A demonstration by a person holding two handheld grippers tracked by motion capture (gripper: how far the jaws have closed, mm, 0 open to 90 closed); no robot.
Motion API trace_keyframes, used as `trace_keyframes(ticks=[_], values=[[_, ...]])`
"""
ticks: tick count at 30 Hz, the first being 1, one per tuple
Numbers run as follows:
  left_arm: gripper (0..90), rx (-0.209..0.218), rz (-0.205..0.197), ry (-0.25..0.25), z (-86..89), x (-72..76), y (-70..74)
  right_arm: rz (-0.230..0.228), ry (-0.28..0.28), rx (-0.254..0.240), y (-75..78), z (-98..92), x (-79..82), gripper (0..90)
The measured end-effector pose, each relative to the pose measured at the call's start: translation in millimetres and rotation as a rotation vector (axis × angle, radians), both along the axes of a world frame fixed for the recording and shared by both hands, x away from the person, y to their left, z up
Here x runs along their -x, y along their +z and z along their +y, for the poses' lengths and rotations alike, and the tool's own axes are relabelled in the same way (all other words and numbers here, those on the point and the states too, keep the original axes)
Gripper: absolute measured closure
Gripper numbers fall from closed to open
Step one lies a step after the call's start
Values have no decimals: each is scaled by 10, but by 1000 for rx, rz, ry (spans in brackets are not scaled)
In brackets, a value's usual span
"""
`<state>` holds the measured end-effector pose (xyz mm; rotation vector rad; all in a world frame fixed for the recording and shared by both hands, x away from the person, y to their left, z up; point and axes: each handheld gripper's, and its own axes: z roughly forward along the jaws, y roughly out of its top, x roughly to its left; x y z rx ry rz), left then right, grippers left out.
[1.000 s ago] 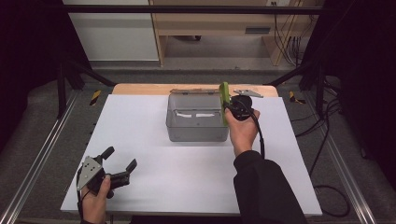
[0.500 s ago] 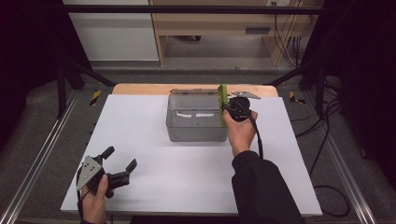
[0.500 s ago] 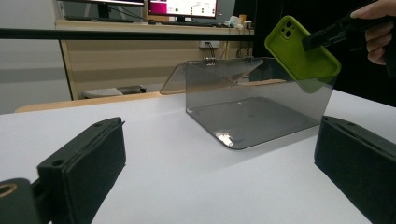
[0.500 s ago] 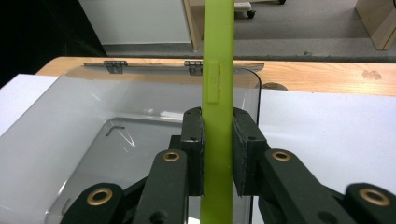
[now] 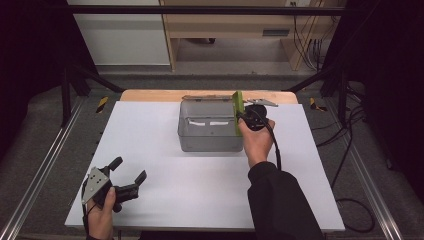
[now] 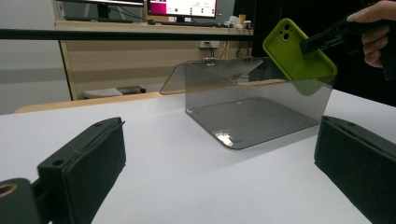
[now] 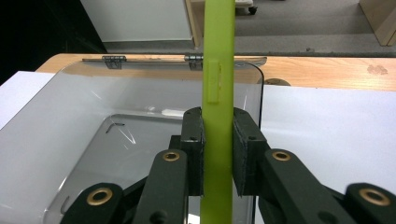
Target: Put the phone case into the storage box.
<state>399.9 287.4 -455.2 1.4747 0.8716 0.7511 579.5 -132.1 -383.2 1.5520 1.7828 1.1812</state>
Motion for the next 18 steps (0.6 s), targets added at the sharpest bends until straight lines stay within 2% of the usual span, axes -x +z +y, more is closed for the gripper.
trace_keyframes(ticks=[8,18], values=[[19,0,1,2,2,-1,-1,23,22,-22,-45,-26,-18,770],[19,0,0,1,3,0,0,28,22,1,-82,-19,-34,770]])
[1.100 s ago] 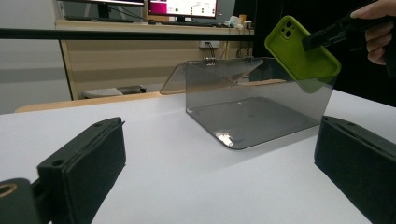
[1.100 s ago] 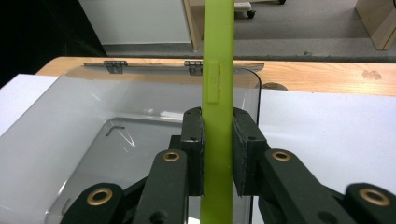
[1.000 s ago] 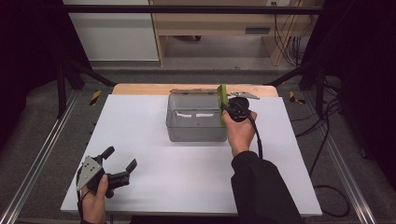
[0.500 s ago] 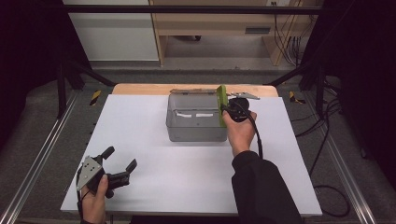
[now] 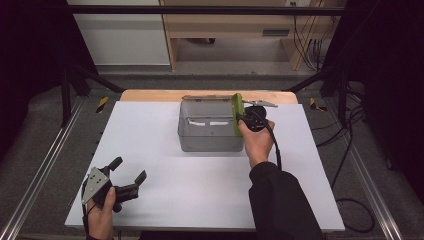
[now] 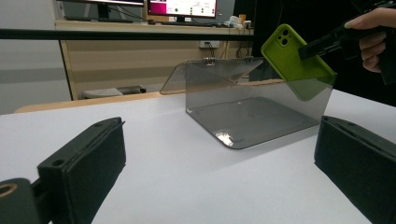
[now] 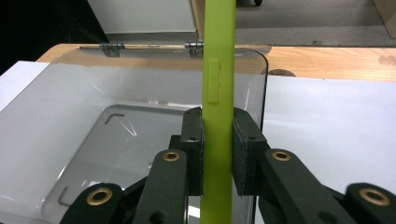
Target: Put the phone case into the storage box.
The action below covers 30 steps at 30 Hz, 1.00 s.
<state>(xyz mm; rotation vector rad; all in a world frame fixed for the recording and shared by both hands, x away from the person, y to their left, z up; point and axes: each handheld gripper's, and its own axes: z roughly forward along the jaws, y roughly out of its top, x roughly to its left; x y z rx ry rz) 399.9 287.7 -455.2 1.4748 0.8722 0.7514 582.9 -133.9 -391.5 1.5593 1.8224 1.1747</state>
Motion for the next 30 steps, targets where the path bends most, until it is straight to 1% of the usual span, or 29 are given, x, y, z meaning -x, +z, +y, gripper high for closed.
trace_keyframes(ticks=[8,11,18,25,28,29,30], values=[[19,1,2,-3,-3,1,0,10,2,9,-47,10,-7,770],[18,2,4,-3,0,0,-1,9,8,31,-54,30,-3,770],[18,3,6,-5,0,-1,-1,20,12,42,-79,41,-16,770],[18,4,10,-6,0,-2,-2,34,11,41,-111,37,-37,769],[18,4,11,-8,-3,-2,-2,45,10,45,-140,43,-52,769],[18,4,10,-9,-4,-2,-2,57,9,43,-165,56,-64,769],[18,2,12,-10,-3,-3,-3,57,9,43,-165,56,-64,769]])
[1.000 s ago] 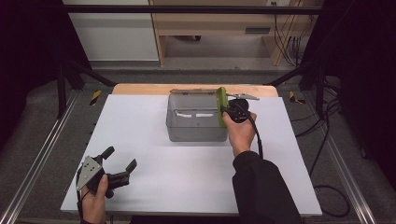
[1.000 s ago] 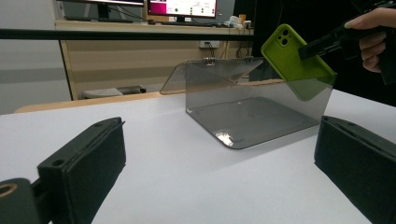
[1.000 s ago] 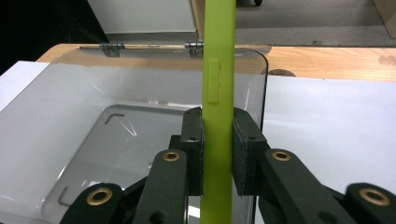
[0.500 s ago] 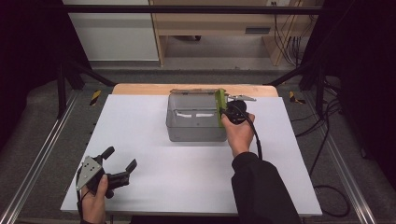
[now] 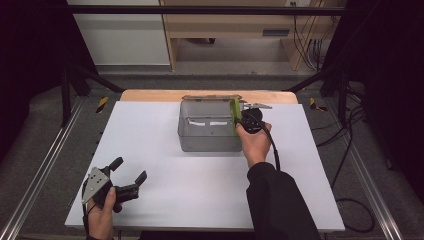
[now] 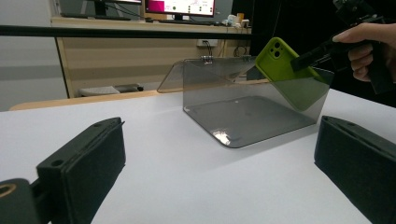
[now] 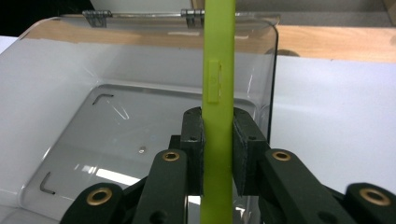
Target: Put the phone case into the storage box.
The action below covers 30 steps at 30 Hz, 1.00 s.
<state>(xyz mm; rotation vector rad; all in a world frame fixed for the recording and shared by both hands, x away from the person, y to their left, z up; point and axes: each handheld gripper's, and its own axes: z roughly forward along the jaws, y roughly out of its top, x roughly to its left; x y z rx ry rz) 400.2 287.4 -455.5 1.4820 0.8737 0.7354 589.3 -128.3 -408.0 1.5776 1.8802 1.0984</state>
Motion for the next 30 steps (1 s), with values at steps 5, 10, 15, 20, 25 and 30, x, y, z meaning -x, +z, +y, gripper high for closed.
trace_keyframes(ticks=[5,10,15,20,25,30], values=[[18,-2,2,2,1,-1,-1,20,1,-10,-38,6,-18,770],[18,0,3,-2,-2,-1,-1,23,0,-8,-40,6,-20,770],[18,0,4,-4,-4,-4,-3,36,1,-29,-61,5,-30,770],[18,0,5,-5,-5,-3,-3,39,3,-17,-70,2,-43,769],[19,1,5,-7,-5,-5,-3,39,2,-15,-71,5,-46,769],[19,-2,7,-8,-8,-6,-4,46,2,-20,-67,3,-51,769]])
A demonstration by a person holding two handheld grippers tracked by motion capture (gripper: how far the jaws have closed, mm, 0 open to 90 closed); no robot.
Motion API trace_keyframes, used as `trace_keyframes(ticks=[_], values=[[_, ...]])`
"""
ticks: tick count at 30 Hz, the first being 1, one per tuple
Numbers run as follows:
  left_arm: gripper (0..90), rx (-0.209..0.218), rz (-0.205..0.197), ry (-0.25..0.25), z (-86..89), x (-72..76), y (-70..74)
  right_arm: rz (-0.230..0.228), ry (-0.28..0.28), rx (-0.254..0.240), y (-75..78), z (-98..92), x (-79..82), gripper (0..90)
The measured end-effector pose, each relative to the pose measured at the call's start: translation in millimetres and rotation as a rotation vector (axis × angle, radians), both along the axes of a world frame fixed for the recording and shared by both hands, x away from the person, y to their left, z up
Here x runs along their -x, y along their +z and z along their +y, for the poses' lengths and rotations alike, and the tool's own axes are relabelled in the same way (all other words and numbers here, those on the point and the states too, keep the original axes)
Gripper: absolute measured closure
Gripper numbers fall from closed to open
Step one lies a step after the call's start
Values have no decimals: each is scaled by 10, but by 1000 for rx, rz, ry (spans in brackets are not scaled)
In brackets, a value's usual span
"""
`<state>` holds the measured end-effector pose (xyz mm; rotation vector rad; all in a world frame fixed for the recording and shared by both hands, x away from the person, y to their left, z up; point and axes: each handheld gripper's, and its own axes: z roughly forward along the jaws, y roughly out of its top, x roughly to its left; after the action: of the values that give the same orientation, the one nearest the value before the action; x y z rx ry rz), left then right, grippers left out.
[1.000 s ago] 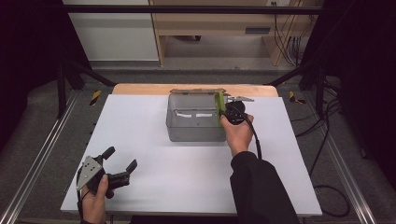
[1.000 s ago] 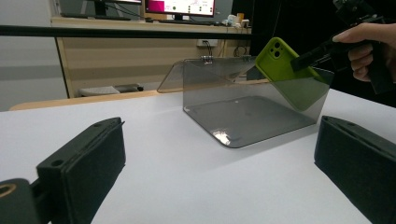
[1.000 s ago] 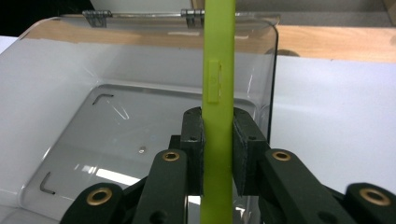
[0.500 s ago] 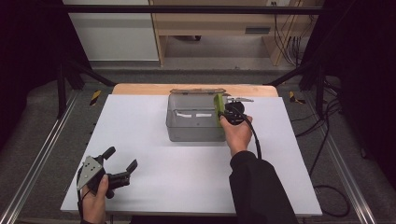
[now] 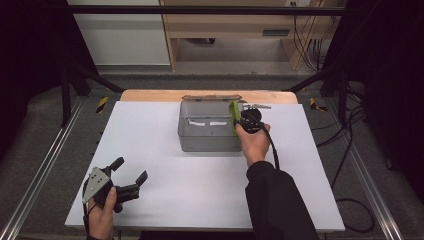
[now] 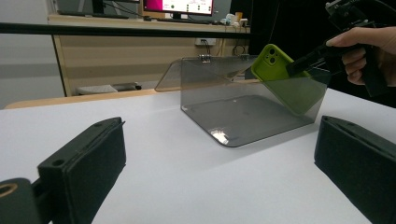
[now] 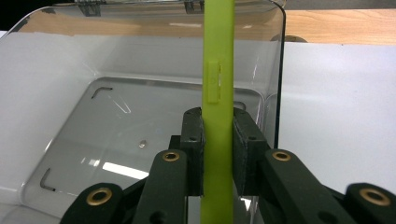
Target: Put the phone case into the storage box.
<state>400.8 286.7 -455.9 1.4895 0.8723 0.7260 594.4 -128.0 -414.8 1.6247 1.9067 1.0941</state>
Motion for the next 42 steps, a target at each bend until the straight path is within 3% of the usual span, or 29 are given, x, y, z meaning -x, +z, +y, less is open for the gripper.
trace_keyframes(ticks=[42], values=[[21,2,2,-10,-14,-2,-1,-9,9,26,6,17,-4,747]])
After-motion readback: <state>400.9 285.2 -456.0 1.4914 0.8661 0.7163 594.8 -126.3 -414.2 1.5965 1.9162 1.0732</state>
